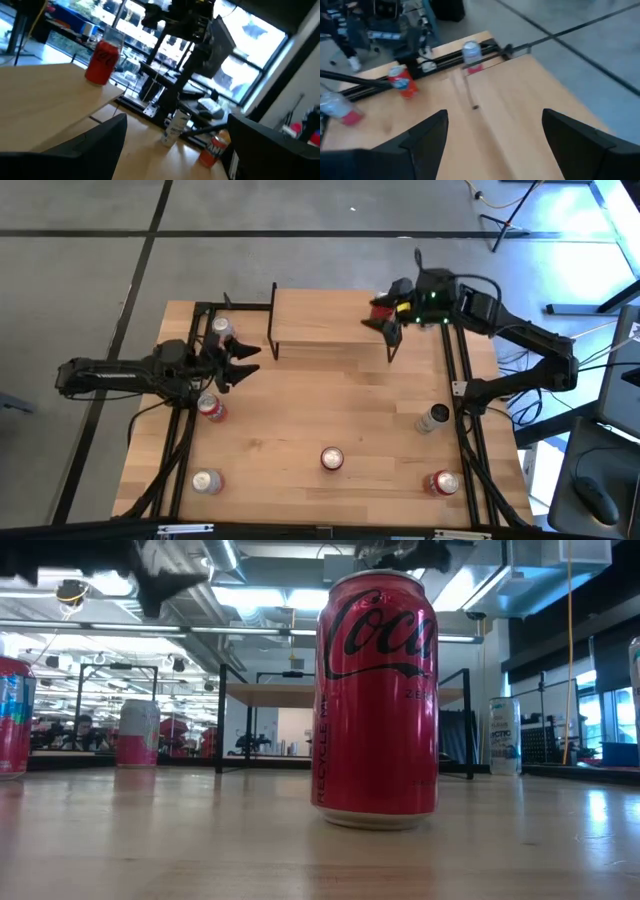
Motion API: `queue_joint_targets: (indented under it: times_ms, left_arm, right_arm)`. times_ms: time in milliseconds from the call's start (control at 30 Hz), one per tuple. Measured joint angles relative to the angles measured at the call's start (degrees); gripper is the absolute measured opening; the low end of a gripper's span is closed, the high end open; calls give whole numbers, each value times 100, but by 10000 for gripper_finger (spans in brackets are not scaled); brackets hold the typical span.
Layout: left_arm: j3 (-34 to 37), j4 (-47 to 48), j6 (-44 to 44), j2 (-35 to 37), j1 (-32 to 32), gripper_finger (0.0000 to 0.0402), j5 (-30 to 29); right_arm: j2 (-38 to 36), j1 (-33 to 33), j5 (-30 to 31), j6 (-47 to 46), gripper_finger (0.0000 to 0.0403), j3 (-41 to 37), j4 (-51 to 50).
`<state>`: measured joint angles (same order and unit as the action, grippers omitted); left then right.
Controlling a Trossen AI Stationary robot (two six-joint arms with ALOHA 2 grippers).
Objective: Place canned beverage on shelf
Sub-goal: Put the red soda can aligned with the other red soda can on the shelf
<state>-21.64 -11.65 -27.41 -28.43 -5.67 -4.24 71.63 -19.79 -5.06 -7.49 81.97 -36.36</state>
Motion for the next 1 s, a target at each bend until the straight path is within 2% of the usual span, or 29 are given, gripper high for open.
queue_joint_targets:
  times_ms: [167, 367, 633, 767, 1000]
  left_arm:
    - [-871, 1015, 253, -532, 176, 339, 352]
    - [-1429, 1227, 308, -1264, 769, 339, 311]
    - [-2177, 1250, 295, -2388, 1915, 339, -711]
    - [-2484, 1324, 234, -2935, 2464, 339, -1020]
    - [-2558, 1365, -641, -3717, 3355, 339, -1665]
  right_arm:
    - [189, 905, 391, -584, 308, 0, 45]
    - [384, 1841, 718, -768, 308, -2, 314]
    - [644, 2960, 831, -919, 308, -2, 332]
    - [878, 3517, 861, -995, 308, -2, 276]
    - [1341, 4283, 1029, -1420, 308, -7, 161]
